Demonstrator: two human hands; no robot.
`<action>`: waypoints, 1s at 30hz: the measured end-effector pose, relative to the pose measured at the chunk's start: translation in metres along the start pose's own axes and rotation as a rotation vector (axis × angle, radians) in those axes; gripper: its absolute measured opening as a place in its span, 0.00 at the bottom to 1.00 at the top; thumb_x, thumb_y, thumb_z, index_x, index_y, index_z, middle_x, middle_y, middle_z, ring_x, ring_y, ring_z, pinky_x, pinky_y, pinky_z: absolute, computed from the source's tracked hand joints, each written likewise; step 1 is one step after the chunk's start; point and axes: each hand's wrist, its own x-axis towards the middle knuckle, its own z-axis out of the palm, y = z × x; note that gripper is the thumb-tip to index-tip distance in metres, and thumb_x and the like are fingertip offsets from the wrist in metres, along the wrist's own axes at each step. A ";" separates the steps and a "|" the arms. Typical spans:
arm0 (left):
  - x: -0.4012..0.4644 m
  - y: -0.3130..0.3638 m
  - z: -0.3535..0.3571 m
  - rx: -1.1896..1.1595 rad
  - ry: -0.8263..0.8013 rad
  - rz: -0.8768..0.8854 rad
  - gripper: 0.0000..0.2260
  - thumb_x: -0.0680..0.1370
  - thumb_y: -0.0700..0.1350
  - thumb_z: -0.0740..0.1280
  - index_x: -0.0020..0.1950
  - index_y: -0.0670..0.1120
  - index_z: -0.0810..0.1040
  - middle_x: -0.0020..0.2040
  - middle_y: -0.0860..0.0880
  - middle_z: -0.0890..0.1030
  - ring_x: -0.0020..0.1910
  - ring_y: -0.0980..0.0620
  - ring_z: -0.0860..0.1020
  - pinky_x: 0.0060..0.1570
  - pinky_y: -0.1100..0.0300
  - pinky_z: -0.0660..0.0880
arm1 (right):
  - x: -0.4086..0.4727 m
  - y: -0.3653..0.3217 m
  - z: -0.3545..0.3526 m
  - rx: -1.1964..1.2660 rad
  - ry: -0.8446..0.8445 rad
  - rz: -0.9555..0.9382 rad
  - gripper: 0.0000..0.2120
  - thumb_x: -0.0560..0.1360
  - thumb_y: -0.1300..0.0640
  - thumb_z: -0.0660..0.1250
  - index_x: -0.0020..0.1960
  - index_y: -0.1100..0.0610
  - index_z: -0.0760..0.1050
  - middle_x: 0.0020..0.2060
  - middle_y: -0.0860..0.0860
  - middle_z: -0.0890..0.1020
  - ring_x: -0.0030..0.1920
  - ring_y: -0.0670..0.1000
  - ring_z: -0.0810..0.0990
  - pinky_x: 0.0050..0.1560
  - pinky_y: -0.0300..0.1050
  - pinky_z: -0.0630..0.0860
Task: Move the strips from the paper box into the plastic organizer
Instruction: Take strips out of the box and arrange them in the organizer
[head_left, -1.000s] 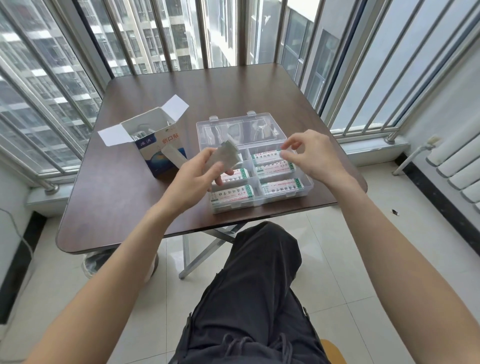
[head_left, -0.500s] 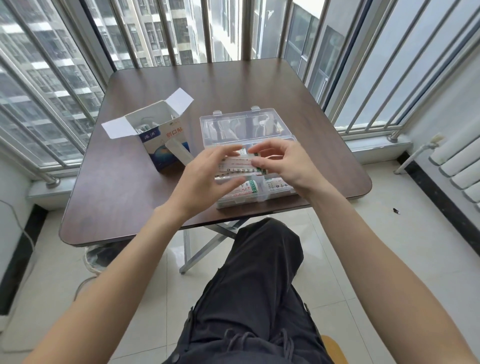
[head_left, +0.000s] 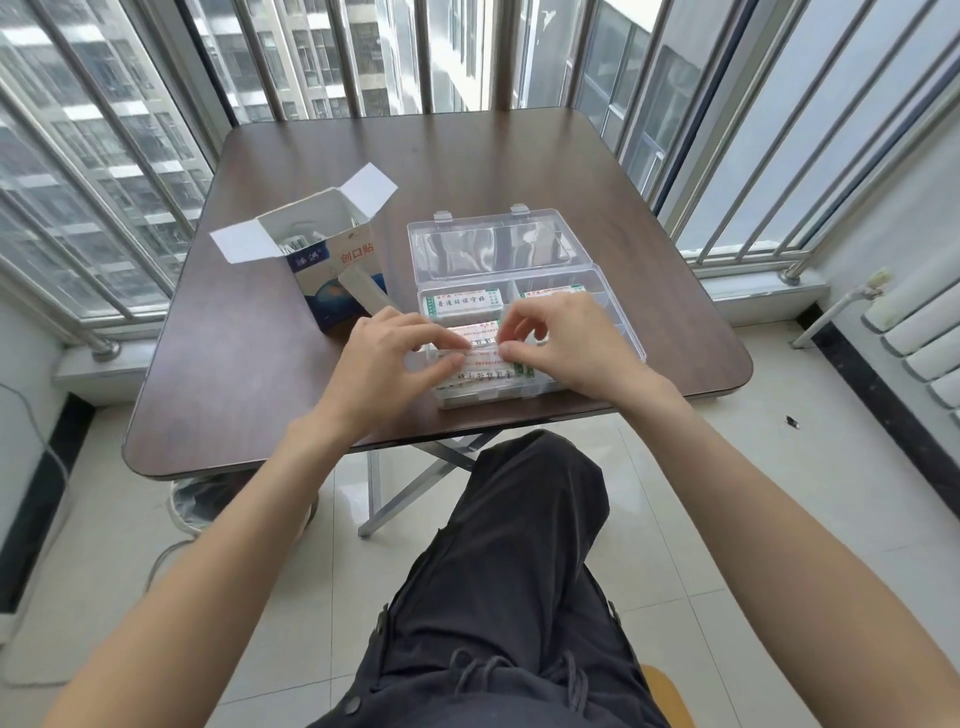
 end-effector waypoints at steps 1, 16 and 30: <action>0.000 0.000 0.000 0.005 -0.009 0.004 0.08 0.73 0.53 0.70 0.50 0.53 0.83 0.44 0.62 0.76 0.46 0.55 0.70 0.51 0.51 0.67 | 0.000 0.001 -0.001 -0.012 -0.024 -0.006 0.02 0.70 0.54 0.72 0.42 0.48 0.79 0.38 0.43 0.82 0.39 0.42 0.76 0.47 0.50 0.77; -0.011 -0.008 -0.003 -0.137 -0.013 -0.084 0.06 0.71 0.51 0.72 0.48 0.54 0.83 0.46 0.56 0.79 0.46 0.52 0.74 0.45 0.59 0.72 | -0.008 0.002 -0.005 -0.094 -0.071 -0.060 0.03 0.73 0.53 0.70 0.44 0.51 0.83 0.32 0.35 0.71 0.33 0.39 0.70 0.37 0.35 0.64; -0.012 -0.004 -0.012 -0.302 -0.100 -0.141 0.11 0.72 0.42 0.73 0.53 0.50 0.81 0.44 0.57 0.82 0.39 0.59 0.77 0.38 0.73 0.69 | -0.009 -0.007 0.002 -0.198 -0.050 -0.055 0.05 0.74 0.51 0.69 0.47 0.50 0.82 0.40 0.44 0.78 0.42 0.45 0.74 0.47 0.47 0.75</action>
